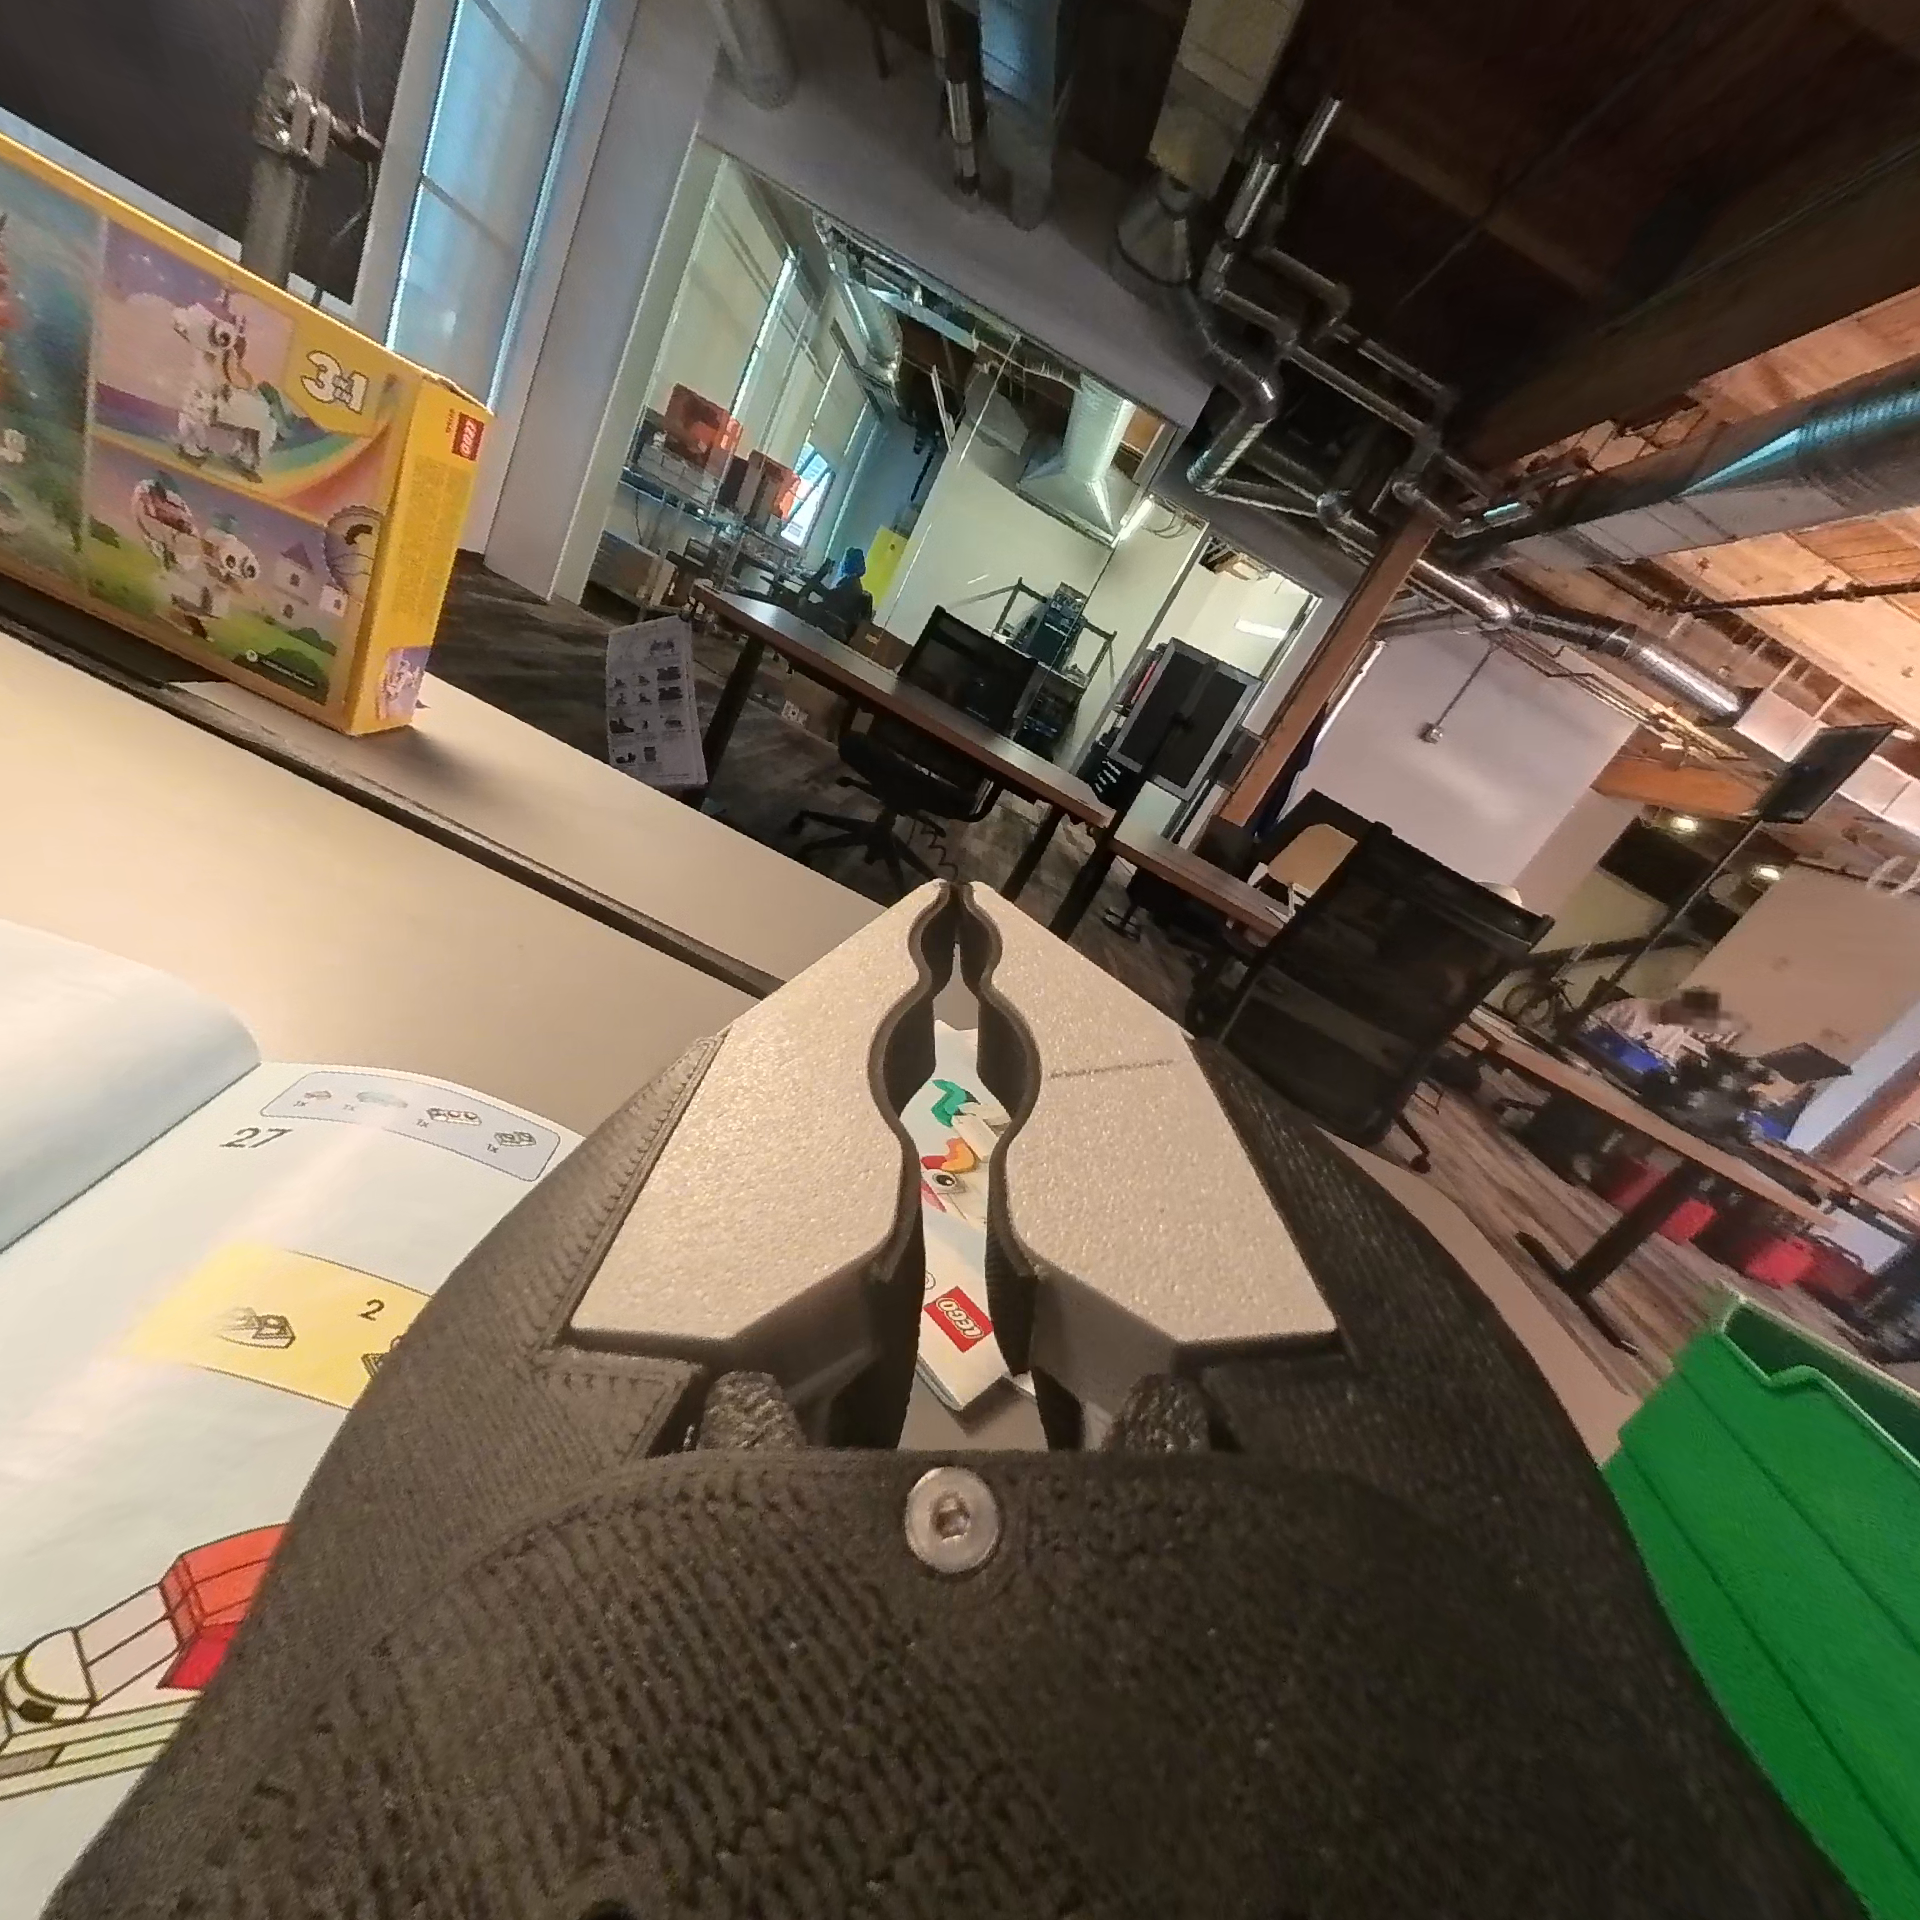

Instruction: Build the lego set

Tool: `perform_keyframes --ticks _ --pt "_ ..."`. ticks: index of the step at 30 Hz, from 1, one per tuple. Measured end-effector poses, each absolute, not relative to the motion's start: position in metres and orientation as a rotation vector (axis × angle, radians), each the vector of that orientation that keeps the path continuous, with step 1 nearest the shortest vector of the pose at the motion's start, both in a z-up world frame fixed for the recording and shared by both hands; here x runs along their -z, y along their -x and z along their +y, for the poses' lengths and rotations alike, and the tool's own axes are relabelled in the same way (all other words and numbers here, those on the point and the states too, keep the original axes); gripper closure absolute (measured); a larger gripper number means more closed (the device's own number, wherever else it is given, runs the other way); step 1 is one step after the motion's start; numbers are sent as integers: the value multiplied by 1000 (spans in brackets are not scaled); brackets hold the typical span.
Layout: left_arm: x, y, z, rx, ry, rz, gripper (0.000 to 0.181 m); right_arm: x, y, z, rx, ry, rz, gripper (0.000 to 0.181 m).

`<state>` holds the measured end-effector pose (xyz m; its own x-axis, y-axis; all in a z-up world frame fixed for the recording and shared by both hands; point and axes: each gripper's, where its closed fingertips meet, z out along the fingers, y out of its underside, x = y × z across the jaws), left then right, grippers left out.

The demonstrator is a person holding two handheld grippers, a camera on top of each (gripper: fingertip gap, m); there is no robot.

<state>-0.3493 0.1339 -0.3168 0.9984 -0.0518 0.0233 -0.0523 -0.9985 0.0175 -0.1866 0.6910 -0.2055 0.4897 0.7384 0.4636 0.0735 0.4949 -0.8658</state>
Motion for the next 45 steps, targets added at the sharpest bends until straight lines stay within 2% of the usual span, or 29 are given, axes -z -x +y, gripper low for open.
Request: perform_keyframes --ticks 8,15,19,22,25,28,29,30,32,34,41,45 --pt "298 393 149 202 -3224 86 164 206 188 689 -497 981 -1000 181" --pt "309 416 151 386 -3156 212 163 206 188 689 -498 980 -1002 181" --pt "305 430 156 528 -3177 319 107 206 188 689 -499 981 -1001 181" --pt "290 435 168 666 -3244 283 105 206 187 689 -499 982 -999 181" --pt "271 435 186 756 -3373 334 115 206 187 689 -497 982 -1000 181" --pt "263 411 206 518 -3566 301 122 206 187 689 -497 983 -998 181" --pt "263 400 212 398 -3619 248 118 206 187 689 -497 983 -998 181" --pt "264 389 218 298 -3657 183 103 206 187 689 -497 983 -998 181" --pt "271 380 219 274 -3632 27 95 206 187 690 -498 983 -998 181" --pt "282 382 213 359 -3528 -95 96 206 187 690 -499 983 -998 181" --pt "296 377 222 254 -3496 -168 128 206 188 689 -502 980 -1001 181" --pt "300 377 225 153 -3512 -123 140 206 189 689 -507 979 -1003 181"
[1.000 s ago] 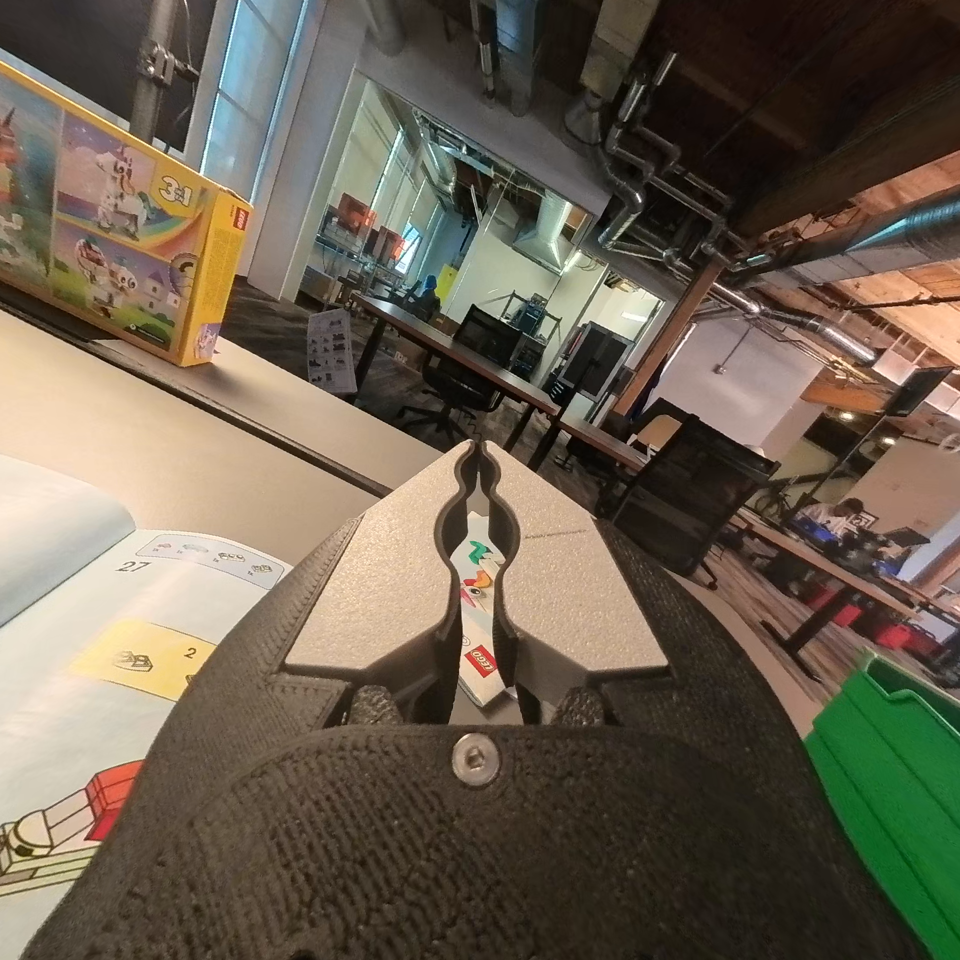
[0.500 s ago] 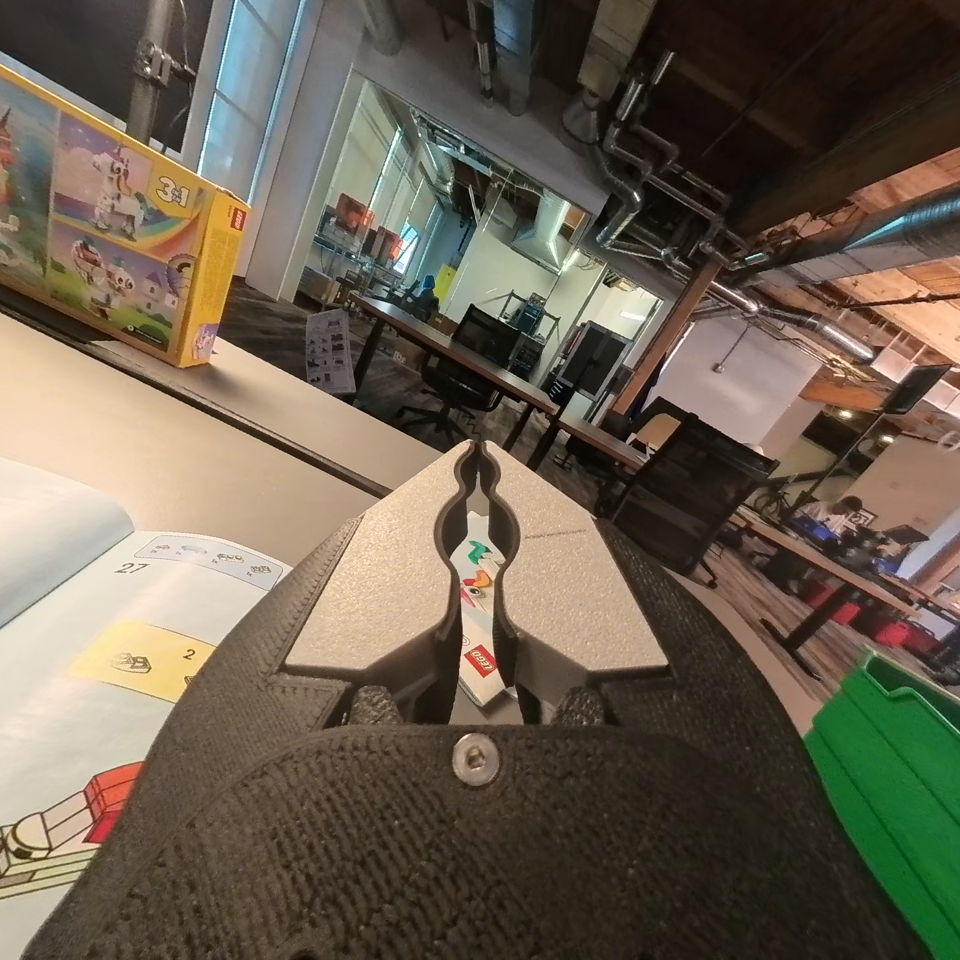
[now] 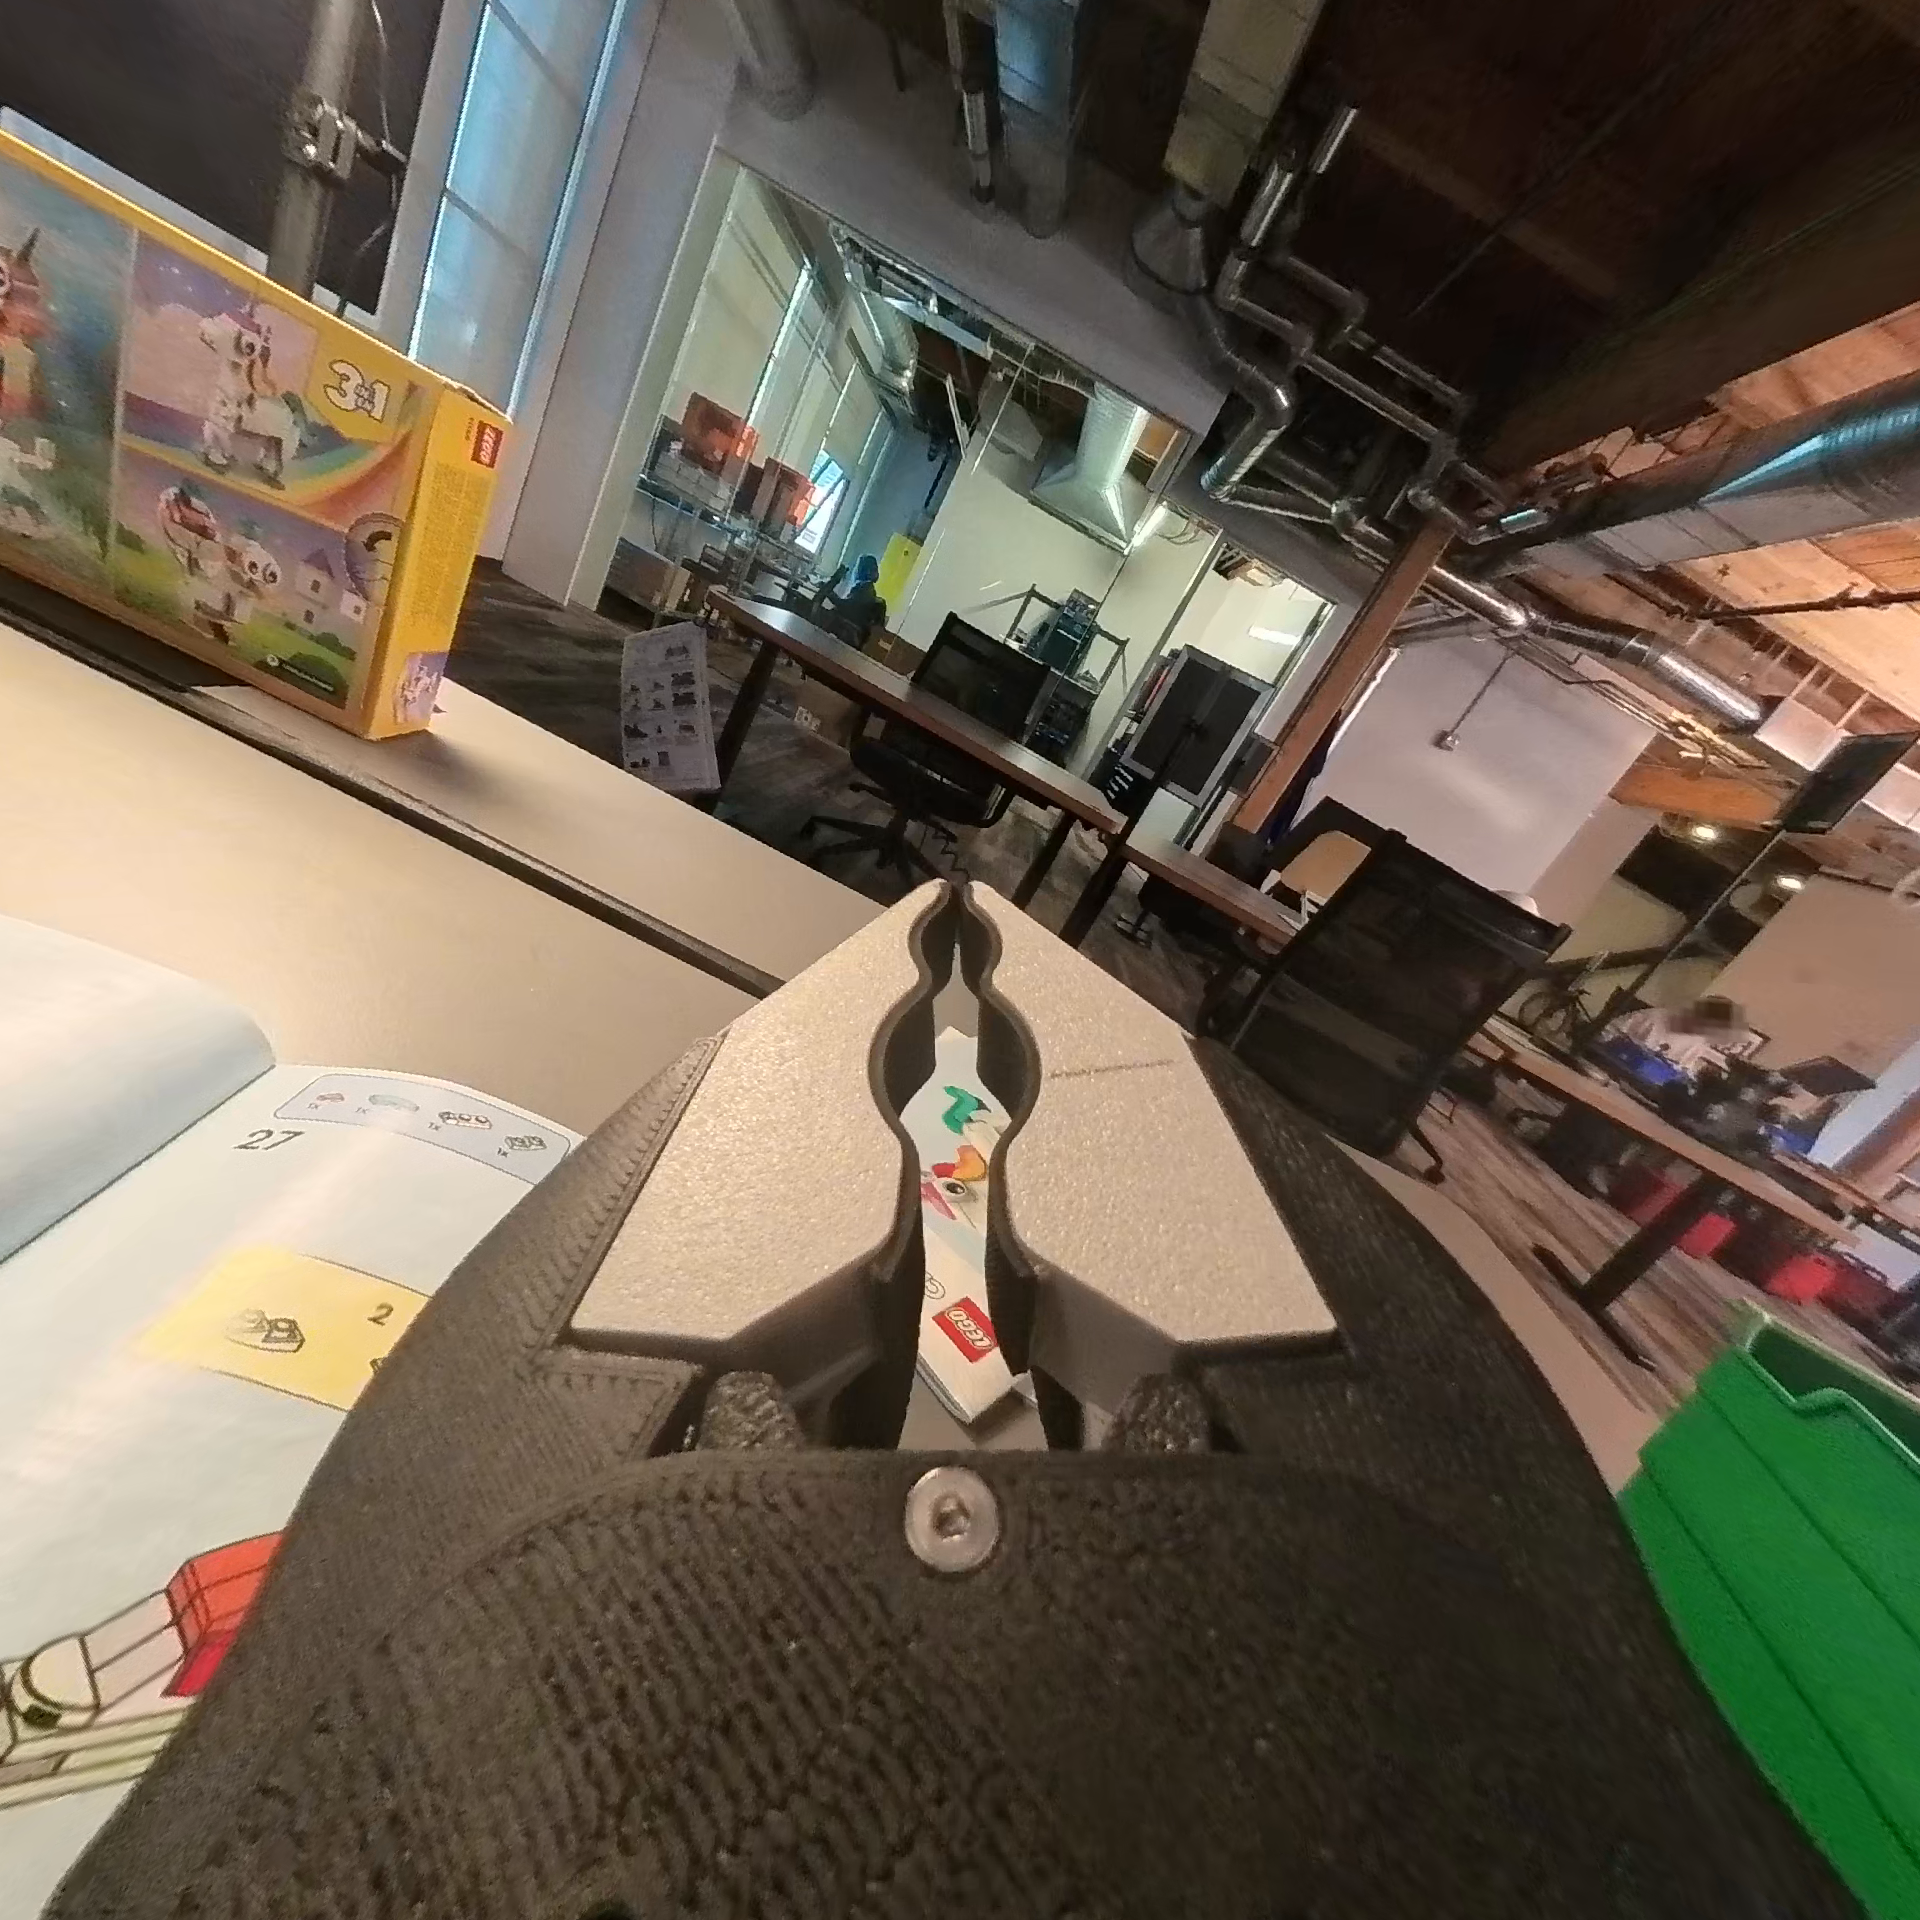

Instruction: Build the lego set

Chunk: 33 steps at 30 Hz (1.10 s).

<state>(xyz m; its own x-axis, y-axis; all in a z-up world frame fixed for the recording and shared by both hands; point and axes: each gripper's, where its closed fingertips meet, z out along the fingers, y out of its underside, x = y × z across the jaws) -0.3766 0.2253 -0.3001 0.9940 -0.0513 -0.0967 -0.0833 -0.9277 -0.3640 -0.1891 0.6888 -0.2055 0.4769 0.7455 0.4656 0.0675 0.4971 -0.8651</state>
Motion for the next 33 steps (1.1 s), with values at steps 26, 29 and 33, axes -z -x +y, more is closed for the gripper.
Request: perform_keyframes --ticks 26,29,33 --pt "293 379 132 -232 3157 -75 170 207 191 687 -494 971 -1019 181" --pt "299 374 128 -274 3203 -11 171 207 191 687 -497 970 -1020 181" --pt "306 372 125 -278 3201 -41 159 206 191 686 -509 967 -1023 181"
